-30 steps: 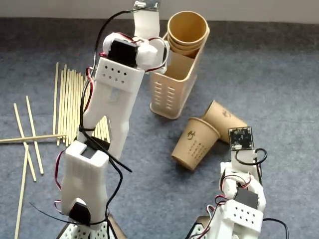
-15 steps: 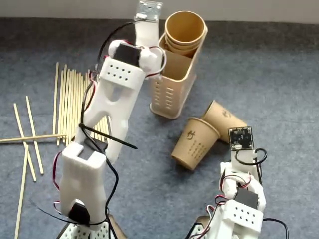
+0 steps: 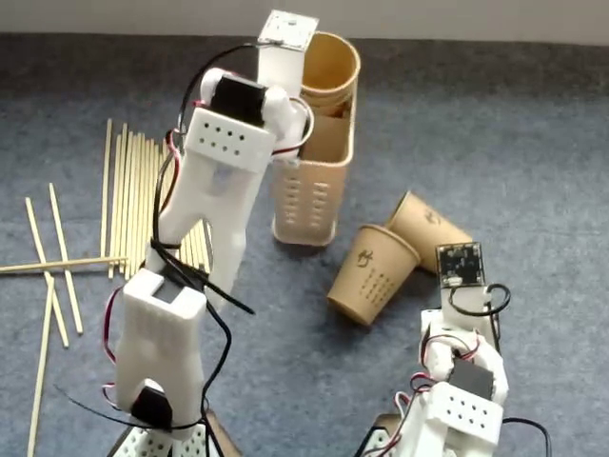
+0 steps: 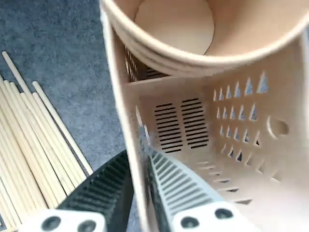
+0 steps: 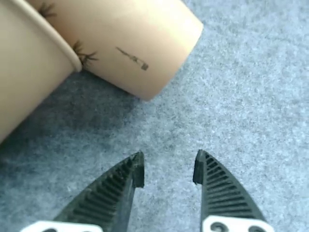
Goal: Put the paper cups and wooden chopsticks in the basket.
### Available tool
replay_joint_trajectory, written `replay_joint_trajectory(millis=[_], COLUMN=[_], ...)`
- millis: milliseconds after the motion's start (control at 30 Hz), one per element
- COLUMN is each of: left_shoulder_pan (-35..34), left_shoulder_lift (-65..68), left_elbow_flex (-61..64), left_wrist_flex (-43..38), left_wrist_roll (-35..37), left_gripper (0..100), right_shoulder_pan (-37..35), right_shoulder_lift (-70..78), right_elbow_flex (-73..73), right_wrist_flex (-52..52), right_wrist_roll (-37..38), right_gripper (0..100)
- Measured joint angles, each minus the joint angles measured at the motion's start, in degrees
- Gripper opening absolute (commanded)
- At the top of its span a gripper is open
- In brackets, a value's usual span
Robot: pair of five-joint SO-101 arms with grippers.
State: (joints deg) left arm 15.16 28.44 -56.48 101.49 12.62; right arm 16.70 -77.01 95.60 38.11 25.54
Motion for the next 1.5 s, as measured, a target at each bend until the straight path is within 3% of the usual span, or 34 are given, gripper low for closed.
replay_joint_trajectory(millis=[200,533,667,800,1500], left_shoulder_pan=[-0.18,0.18,1.23,0.18,-5.36], left_shoulder_lift=[-6.68,-13.63,-13.71,-13.89,-14.42], left_elbow_flex=[2.73,25.23,26.29,22.24,-2.64], left_wrist_flex=[0.62,0.44,0.35,0.44,-2.02], left_wrist_roll=[-0.18,-0.35,-0.35,-0.35,3.52], left_gripper=[1,1,10,19,15], right_shoulder_pan=[0.00,0.00,0.00,0.00,-2.11], right_shoulder_lift=[0.00,0.00,0.00,0.00,0.00], right_elbow_flex=[0.00,0.00,0.00,0.00,0.00], right_wrist_flex=[0.00,0.00,0.00,0.00,0.00], right_wrist_roll=[0.00,0.00,0.00,0.00,0.35], right_gripper=[17.7,17.7,17.7,17.7,17.7])
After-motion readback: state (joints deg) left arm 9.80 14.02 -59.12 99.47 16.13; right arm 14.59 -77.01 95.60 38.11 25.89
